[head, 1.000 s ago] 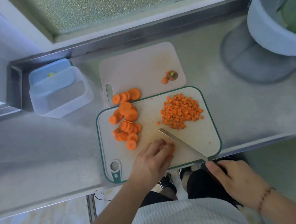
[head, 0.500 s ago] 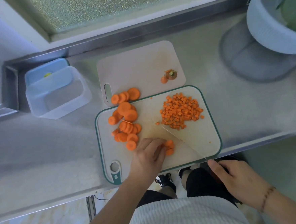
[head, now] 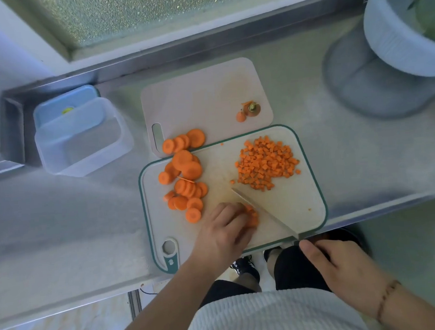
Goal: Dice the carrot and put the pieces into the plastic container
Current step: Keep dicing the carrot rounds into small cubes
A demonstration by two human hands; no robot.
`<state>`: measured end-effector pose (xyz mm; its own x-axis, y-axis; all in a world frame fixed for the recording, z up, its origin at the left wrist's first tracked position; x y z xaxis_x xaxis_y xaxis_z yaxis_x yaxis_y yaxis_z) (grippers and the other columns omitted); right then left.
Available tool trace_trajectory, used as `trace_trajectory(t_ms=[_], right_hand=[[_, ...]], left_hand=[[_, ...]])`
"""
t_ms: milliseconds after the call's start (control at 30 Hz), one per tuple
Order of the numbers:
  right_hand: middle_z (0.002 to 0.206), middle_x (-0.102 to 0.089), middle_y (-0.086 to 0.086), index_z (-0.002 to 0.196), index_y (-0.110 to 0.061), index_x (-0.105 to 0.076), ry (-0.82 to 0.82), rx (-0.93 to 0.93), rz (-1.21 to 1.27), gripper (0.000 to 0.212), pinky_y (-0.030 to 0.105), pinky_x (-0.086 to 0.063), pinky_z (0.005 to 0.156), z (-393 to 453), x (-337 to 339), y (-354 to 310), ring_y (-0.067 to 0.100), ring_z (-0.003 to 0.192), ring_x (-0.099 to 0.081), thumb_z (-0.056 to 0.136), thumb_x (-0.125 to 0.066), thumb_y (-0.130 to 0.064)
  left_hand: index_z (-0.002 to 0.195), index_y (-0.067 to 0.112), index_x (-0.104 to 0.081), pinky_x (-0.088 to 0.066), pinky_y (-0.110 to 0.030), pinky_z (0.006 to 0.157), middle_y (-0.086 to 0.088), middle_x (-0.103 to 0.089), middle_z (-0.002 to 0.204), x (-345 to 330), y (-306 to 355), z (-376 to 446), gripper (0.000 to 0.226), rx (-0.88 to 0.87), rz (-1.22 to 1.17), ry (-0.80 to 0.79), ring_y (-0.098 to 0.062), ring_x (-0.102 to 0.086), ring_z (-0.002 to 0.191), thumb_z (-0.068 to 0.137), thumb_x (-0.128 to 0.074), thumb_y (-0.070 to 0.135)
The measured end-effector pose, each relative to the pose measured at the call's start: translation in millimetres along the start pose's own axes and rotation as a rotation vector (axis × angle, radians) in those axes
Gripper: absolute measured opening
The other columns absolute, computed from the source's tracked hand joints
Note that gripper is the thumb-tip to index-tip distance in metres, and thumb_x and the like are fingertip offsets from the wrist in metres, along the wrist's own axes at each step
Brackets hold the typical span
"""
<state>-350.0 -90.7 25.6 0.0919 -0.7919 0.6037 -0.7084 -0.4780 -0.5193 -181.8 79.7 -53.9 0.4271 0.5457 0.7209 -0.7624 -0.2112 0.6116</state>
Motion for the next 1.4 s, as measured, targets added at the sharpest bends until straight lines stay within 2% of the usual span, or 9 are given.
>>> trace_trajectory(t_ms=[133, 233, 400, 567, 700, 867, 1067, 1167, 1400], right_hand=[[0.048, -0.046, 0.000, 0.054, -0.024, -0.043, -0.020, 0.030, -0.012, 0.058, 0.027, -0.042, 0.055, 3.5, 2.7, -13.9, 0.008, 0.046, -0.045, 0.081, -0.023, -0.071], [0.047, -0.048, -0.009, 0.054, -0.025, -0.040, -0.003, 0.063, -0.037, 0.056, 0.023, -0.040, 0.054, 7.6, 12.6, -16.8, 0.008, 0.046, -0.045, 0.082, -0.023, -0.071], [0.052, -0.049, 0.004, 0.057, -0.021, -0.045, -0.029, 0.076, -0.071, 0.066, 0.025, -0.040, 0.051, 1.2, 16.8, -6.3, 0.009, 0.046, -0.043, 0.081, -0.018, -0.077], [0.048, -0.050, -0.003, 0.055, -0.022, -0.044, -0.099, 0.026, -0.097, 0.074, 0.024, -0.039, 0.048, -4.9, 16.9, 0.1, 0.009, 0.044, -0.045, 0.072, -0.012, -0.087], [0.050, -0.051, -0.002, 0.057, -0.021, -0.045, -0.107, 0.009, -0.133, 0.076, 0.026, -0.043, 0.051, -7.0, 16.8, 4.0, 0.011, 0.047, -0.048, 0.074, -0.006, -0.084], [0.061, -0.058, 0.000, 0.068, -0.023, -0.051, -0.134, 0.005, -0.238, 0.073, 0.033, -0.051, 0.063, 10.1, 6.7, -17.1, 0.014, 0.057, -0.056, 0.074, -0.001, -0.077], [0.046, -0.045, -0.006, 0.053, -0.025, -0.039, -0.065, 0.107, -0.040, 0.058, 0.022, -0.038, 0.052, 18.0, 17.2, -20.1, 0.010, 0.047, -0.043, 0.085, -0.021, -0.070], [0.045, -0.040, -0.004, 0.052, -0.019, -0.034, -0.063, 0.092, -0.037, 0.069, 0.018, -0.031, 0.048, 1.7, 21.9, -8.3, 0.010, 0.044, -0.037, 0.081, -0.017, -0.079], [0.054, -0.050, 0.000, 0.060, -0.021, -0.043, -0.150, -0.065, -0.249, 0.070, 0.023, -0.043, 0.056, -9.8, 16.8, -10.1, 0.010, 0.050, -0.047, 0.072, -0.003, -0.077]], left_hand=[[0.094, 0.005, -0.074, -0.053, -0.034, 0.077, -0.005, -0.067, 0.104, -15.5, 16.0, -2.0, 0.013, 0.178, -0.010, 0.099, -0.026, -0.063, 0.089, 0.083, -0.079, 0.006], [0.093, 0.005, -0.074, -0.053, -0.031, 0.080, -0.004, -0.066, 0.107, -21.5, 22.9, -1.4, 0.016, 0.255, -0.016, 0.162, -0.024, -0.062, 0.093, 0.078, -0.082, 0.004], [0.091, 0.002, -0.075, -0.053, -0.036, 0.087, -0.010, -0.068, 0.104, -14.6, 19.5, -6.2, 0.012, 0.105, 0.060, 0.158, -0.031, -0.063, 0.095, 0.082, -0.079, 0.008], [0.095, 0.001, -0.077, -0.055, -0.038, 0.091, -0.009, -0.070, 0.100, -15.4, 9.6, -6.5, 0.009, -0.034, 0.058, 0.114, -0.029, -0.065, 0.098, 0.087, -0.076, 0.004], [0.095, 0.002, -0.077, -0.054, -0.037, 0.094, -0.007, -0.072, 0.102, -17.8, 8.6, -6.2, 0.008, -0.009, 0.046, 0.124, -0.029, -0.066, 0.101, 0.089, -0.073, 0.005], [0.094, 0.002, -0.078, -0.054, -0.034, 0.094, -0.007, -0.073, 0.103, -16.7, 7.9, -3.7, 0.006, -0.007, 0.009, 0.124, -0.027, -0.067, 0.103, 0.090, -0.073, 0.005], [0.090, 0.002, -0.077, -0.054, -0.036, 0.090, -0.008, -0.072, 0.097, -17.5, 6.6, -10.0, 0.006, 0.002, 0.032, 0.133, -0.029, -0.067, 0.094, 0.091, -0.075, 0.007], [0.089, 0.001, -0.077, -0.053, -0.034, 0.092, -0.008, -0.071, 0.096, -19.1, 8.1, -11.9, 0.009, 0.002, 0.047, 0.146, -0.027, -0.065, 0.095, 0.093, -0.071, 0.006], [0.094, 0.002, -0.077, -0.052, -0.034, 0.097, -0.005, -0.073, 0.105, -17.0, 6.0, -15.1, 0.008, 0.000, 0.027, 0.114, -0.026, -0.066, 0.105, 0.091, -0.071, 0.004]])
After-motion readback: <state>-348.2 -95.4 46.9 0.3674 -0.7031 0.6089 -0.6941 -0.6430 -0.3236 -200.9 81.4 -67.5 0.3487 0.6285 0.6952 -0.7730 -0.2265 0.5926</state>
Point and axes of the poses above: each hand's wrist, its own z-axis towards the middle knuckle, its own x-axis out of the back of the hand, y = z × x, the point moved 1 cm from there along z, towards the middle knuckle
